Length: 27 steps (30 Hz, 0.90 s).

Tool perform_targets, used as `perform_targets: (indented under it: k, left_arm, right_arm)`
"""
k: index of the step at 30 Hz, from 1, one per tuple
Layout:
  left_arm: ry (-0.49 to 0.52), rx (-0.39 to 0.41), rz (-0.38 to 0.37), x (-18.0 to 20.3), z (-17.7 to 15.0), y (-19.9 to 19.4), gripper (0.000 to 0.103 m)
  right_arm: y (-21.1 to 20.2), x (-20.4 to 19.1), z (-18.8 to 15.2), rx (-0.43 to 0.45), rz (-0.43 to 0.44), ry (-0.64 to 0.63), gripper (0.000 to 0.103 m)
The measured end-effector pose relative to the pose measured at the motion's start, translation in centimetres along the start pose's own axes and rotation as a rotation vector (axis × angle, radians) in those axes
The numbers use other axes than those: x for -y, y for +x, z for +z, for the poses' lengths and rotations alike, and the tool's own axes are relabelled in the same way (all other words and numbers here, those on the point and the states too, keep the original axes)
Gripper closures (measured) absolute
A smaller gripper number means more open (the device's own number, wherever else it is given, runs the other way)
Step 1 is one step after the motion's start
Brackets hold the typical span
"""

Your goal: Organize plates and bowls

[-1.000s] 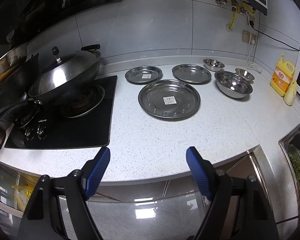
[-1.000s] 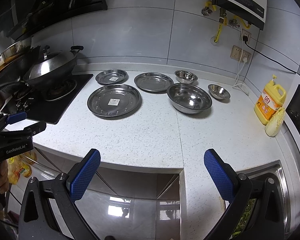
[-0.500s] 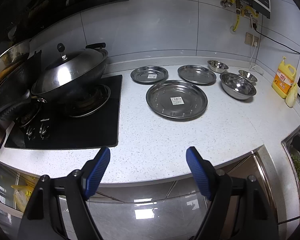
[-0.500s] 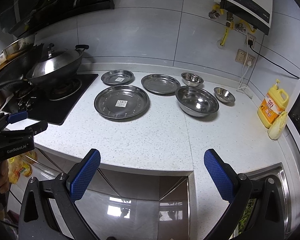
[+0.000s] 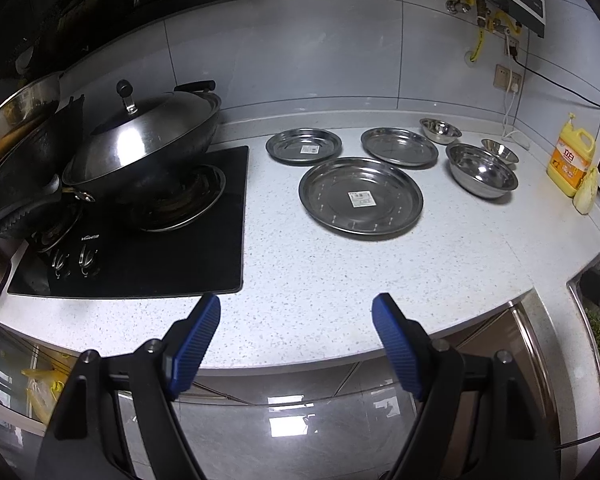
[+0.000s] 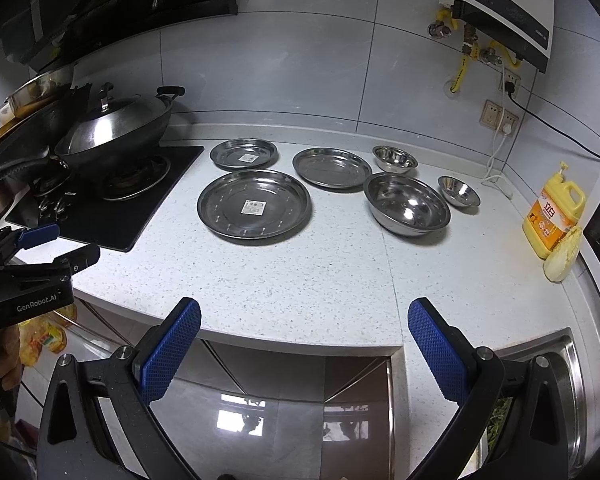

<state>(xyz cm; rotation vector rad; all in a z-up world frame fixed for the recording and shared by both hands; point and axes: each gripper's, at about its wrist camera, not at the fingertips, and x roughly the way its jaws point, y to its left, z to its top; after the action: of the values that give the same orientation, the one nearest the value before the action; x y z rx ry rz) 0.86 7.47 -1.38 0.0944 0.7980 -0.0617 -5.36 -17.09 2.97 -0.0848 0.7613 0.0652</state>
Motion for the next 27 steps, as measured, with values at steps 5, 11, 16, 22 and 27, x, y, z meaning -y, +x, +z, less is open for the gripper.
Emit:
perform_targets:
  k: [5,11,16,22,27]
  left_arm:
    - [-0.004,-0.003,0.005,-0.2,0.2,0.5,0.025]
    - [-0.006,-0.023,0.02,0.1,1.3,2.3,0.025]
    - [-0.025,-0.047,0.043,0.6,3.8,6.0,0.025]
    - [-0.059,-0.115,0.036,1.2,8.1,12.7,0.025]
    - [-0.099,-0.189,0.053,1.2,10.9,18.3,0.025]
  right_arm:
    - [0.5,-0.3,0.4,0.006,0.014,-0.004,0.001]
    - [2.3,-0.8,1.5,0.011,0.056,-0.025,0.001]
    - [6.0,-0.5,3.3,0.006,0.11,-0.05,0.001]
    - [12.6,1.5,6.5,-0.009,0.188,-0.057,0.001]
    - [19.6,2.7,9.5,-0.074,0.245,-0.078,0.001]
